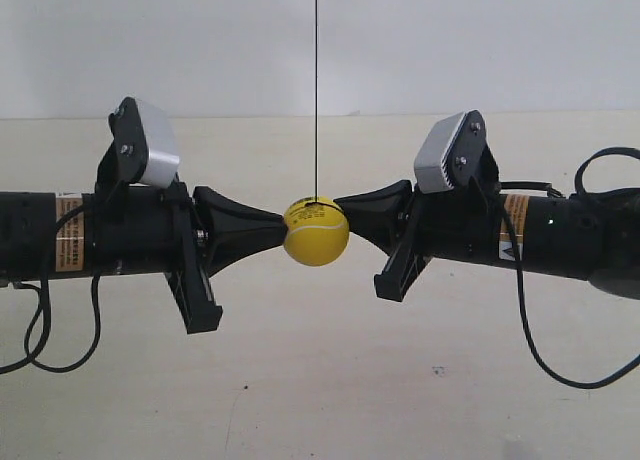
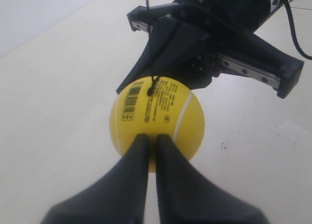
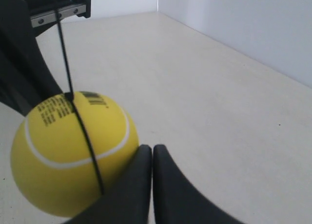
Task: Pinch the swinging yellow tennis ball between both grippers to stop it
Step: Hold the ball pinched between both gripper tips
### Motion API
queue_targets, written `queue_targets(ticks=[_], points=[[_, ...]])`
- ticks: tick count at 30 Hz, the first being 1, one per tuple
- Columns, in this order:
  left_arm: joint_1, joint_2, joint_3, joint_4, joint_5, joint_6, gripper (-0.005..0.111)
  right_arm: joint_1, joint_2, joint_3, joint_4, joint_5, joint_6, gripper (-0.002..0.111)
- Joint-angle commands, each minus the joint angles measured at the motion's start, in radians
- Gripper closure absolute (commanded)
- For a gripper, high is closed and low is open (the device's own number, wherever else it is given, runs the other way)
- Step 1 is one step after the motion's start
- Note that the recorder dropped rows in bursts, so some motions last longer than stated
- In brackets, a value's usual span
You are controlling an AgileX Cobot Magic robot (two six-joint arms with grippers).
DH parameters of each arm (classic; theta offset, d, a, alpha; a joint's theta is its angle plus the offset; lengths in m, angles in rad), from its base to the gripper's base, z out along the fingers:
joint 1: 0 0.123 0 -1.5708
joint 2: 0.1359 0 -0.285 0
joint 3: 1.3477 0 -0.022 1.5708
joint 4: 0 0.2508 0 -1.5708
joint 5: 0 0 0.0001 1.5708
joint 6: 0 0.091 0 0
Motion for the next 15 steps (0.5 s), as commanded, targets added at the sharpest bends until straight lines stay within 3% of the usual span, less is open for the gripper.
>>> queue_targets(ticks=[1, 15], points=[[-0.006, 0.003, -0.004, -0.016, -0.011, 0.007, 0.102, 0.001, -0.004, -0.001, -0.013, 0.001, -0.002, 0.108], [-0.006, 0.003, -0.004, -0.016, 0.013, 0.007, 0.102, 0.000, -0.004, -0.001, -0.013, 0.019, -0.032, 0.108]])
